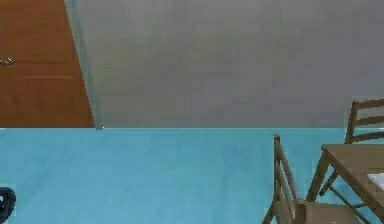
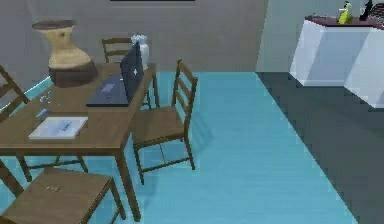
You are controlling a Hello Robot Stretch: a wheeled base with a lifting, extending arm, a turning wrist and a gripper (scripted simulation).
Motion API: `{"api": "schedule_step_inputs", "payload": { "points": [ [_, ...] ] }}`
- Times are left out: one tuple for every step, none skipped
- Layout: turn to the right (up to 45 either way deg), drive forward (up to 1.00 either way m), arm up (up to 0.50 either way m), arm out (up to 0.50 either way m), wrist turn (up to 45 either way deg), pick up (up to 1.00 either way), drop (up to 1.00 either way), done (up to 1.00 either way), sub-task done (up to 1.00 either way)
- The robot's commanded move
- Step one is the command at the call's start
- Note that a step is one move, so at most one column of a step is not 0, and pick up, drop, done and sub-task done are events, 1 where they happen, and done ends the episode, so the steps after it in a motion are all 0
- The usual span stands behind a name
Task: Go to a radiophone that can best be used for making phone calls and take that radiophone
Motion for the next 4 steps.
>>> {"api": "schedule_step_inputs", "payload": {
  "points": [
    [45.0,0.00,0.00,0.00,0.0,0.00,0.00,0.00,0.00],
    [45.0,0.00,0.00,0.00,0.0,0.00,0.00,0.00,0.00],
    [30.0,0.00,0.00,0.00,0.0,0.00,0.00,0.00,0.00],
    [0.0,0.90,0.00,0.00,0.0,0.00,0.00,0.00,0.00]
  ]
}}
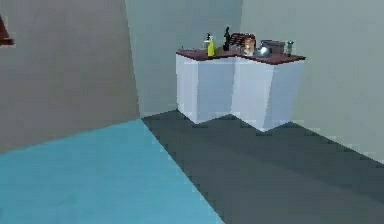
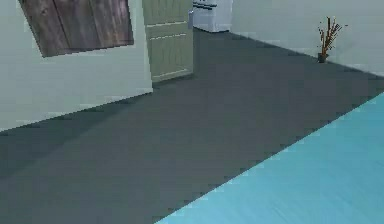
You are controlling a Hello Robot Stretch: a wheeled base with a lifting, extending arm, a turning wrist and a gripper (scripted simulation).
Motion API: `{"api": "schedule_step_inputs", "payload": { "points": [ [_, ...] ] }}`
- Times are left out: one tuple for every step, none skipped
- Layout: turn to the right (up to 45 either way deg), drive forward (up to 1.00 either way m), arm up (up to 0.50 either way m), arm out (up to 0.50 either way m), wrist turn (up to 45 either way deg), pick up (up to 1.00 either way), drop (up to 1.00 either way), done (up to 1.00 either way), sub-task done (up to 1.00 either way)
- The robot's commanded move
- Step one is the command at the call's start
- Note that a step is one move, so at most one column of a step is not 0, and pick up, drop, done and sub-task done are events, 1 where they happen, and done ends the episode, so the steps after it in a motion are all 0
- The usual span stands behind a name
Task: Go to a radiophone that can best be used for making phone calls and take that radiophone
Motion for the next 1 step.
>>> {"api": "schedule_step_inputs", "payload": {
  "points": [
    [-45.0,0.00,0.00,0.00,0.0,0.00,0.00,0.00,0.00]
  ]
}}
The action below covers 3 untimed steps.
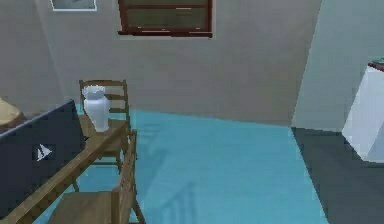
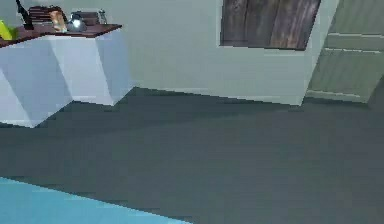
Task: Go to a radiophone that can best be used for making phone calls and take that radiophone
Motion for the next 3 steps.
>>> {"api": "schedule_step_inputs", "payload": {
  "points": [
    [-45.0,0.00,0.00,0.00,0.0,0.00,0.00,0.00,0.00],
    [-45.0,0.00,0.00,0.00,0.0,0.00,0.00,0.00,0.00],
    [-30.0,0.00,0.00,0.00,0.0,0.00,0.00,0.00,0.00]
  ]
}}
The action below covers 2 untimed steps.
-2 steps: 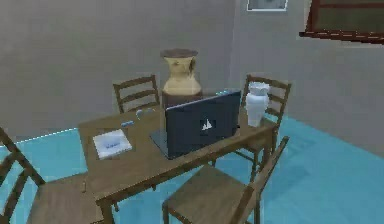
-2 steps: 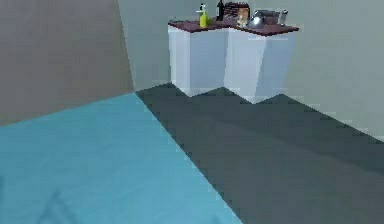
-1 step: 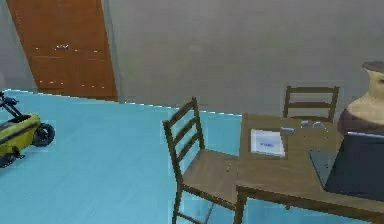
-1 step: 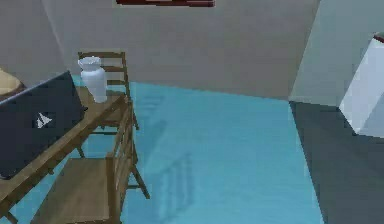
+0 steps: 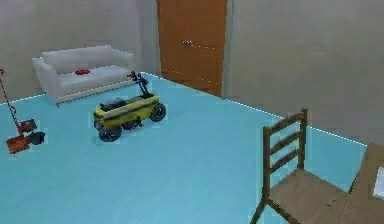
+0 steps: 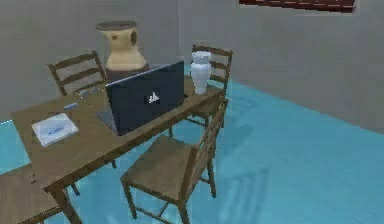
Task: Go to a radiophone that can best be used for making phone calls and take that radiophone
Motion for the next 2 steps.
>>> {"api": "schedule_step_inputs", "payload": {
  "points": [
    [45.0,0.00,0.00,0.00,0.0,0.00,0.00,0.00,0.00],
    [45.0,0.00,0.00,0.00,0.0,0.00,0.00,0.00,0.00]
  ]
}}
